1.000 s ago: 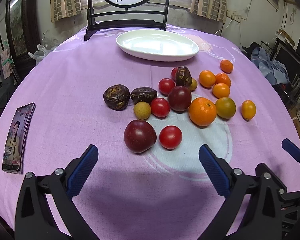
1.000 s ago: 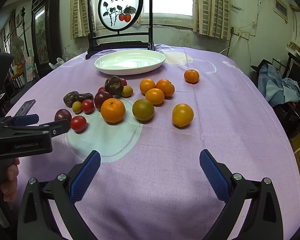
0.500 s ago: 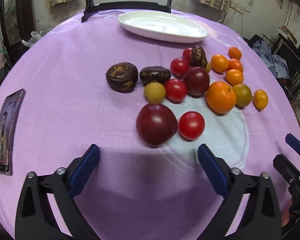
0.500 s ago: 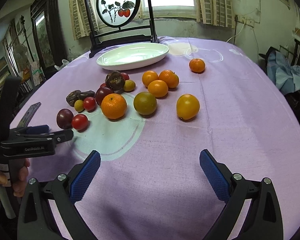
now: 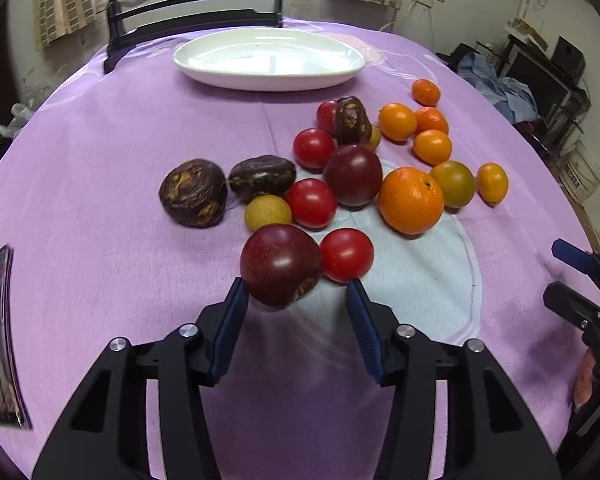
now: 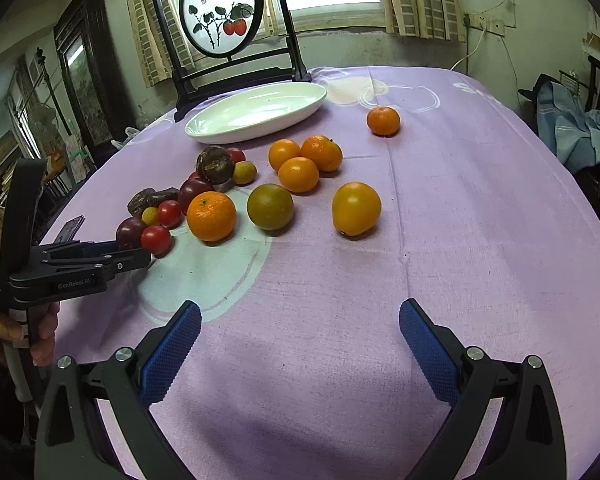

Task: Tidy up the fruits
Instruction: 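Grasp the dark red plum with the left gripper while the right grasps an orange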

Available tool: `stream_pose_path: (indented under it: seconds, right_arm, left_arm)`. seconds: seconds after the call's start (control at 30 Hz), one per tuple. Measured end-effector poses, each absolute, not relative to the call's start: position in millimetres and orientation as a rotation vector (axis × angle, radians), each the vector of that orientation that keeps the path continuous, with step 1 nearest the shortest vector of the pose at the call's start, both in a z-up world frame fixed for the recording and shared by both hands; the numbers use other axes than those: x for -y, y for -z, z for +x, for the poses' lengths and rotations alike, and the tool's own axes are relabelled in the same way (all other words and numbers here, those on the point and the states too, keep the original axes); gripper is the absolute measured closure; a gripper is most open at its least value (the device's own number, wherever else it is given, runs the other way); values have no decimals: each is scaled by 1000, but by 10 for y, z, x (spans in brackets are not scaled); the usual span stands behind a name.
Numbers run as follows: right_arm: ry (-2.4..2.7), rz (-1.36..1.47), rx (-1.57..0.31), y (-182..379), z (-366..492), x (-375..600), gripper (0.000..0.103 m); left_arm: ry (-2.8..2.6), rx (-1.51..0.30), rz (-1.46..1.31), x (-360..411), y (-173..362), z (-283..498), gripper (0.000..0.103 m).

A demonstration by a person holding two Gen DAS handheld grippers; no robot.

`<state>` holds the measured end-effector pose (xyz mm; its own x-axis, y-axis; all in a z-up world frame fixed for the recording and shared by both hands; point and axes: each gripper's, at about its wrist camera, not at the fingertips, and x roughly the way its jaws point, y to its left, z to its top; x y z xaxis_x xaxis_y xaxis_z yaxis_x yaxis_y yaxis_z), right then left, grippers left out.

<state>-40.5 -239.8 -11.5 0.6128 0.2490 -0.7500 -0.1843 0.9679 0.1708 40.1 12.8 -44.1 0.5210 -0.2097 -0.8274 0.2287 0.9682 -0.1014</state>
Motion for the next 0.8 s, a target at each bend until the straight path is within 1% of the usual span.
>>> stream_pose_path:
  seconds: [0.07, 0.1, 0.2, 0.47, 0.6, 0.63, 0.67, 0.73, 0.8]
  right_arm:
    - [-247, 66, -877, 109, -412, 2378, 3]
    - [-245, 58, -877, 100, -420, 2365, 3]
    - [-247, 45, -868, 67, -449, 2346, 3]
    - [-253, 25, -884, 83, -409, 2228, 3]
    - [-282, 1, -880, 70, -414, 2093, 3]
    - [-284, -4, -879, 66, -419, 2072, 3]
    - [-286, -8, -878, 61, -420, 2057, 3]
    - [-286, -13, -877, 56, -420, 2049, 3]
    - [-281, -13, -877, 55, -427, 2056, 3]
  left_arm:
    - [304, -973, 39, -107, 448, 424, 47]
    - [319, -975, 63, -85, 455, 436, 46]
    - [335, -976, 86, -102, 444, 409, 46]
    - [341, -982, -11, -403, 446, 374, 47]
    - [313, -978, -1, -371, 454, 437, 48]
    - [308, -975, 10, -336, 447, 451, 51]
    - [304, -973, 19, -303, 442, 466, 58]
    - [298, -977, 15, -246, 436, 521, 64]
    - [277, -972, 26, -181, 432, 550, 64]
